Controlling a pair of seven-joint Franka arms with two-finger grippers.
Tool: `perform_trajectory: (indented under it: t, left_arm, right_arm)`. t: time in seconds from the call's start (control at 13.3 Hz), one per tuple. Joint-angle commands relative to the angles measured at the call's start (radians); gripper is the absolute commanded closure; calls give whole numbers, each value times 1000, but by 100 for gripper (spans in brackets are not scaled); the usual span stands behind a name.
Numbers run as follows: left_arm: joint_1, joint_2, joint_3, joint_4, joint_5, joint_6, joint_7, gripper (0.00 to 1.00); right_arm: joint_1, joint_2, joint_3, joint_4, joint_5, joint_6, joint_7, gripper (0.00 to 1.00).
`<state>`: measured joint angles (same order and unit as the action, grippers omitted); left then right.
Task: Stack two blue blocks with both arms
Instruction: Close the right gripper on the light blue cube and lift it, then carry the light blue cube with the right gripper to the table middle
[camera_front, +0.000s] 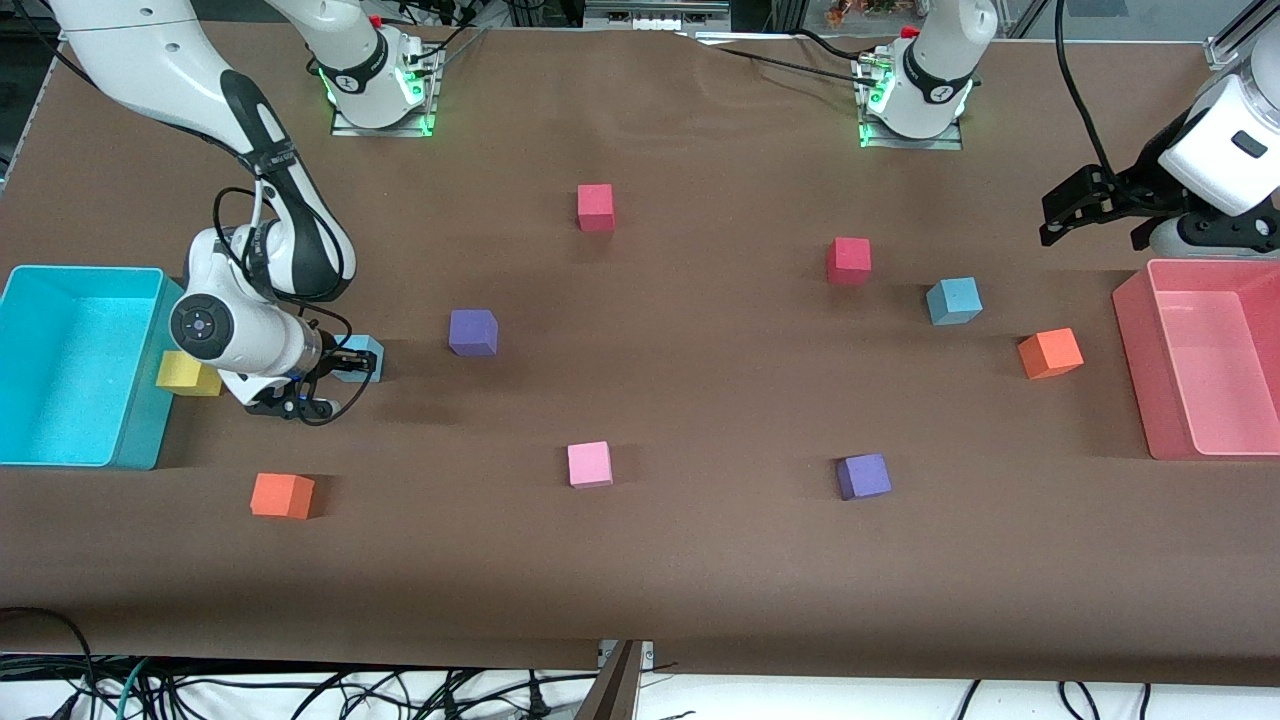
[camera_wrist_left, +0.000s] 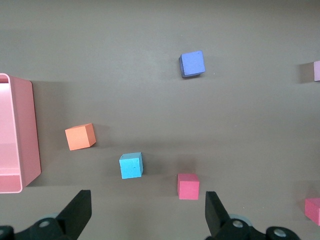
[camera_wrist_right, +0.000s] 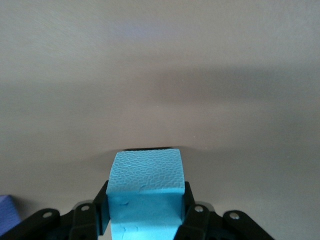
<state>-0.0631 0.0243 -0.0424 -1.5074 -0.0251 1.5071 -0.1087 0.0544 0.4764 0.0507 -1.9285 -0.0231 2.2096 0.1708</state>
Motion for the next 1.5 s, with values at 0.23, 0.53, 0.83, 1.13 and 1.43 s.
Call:
perform_trajectory:
  t: [0.23, 0.53, 0.83, 1.13, 1.43]
  left_arm:
    - [6, -3, 3, 21, 14, -22, 9, 0]
    - [6, -7, 3, 21, 14, -22, 1, 0]
    - [6, -7, 4, 19, 16, -22, -2, 0]
    - [6, -6, -1, 19, 16, -22, -2, 0]
    - [6, -6, -2, 19, 17, -22, -2, 0]
  right_arm:
    - [175, 25, 6, 376, -1, -411, 180, 100]
    - [367, 109, 8, 531, 5, -456, 367, 100]
    - [505, 252, 9, 695, 81, -444, 533, 100]
    - [642, 379, 8, 769, 103, -311, 740, 100]
    - [680, 438, 9, 770, 109, -217, 759, 100]
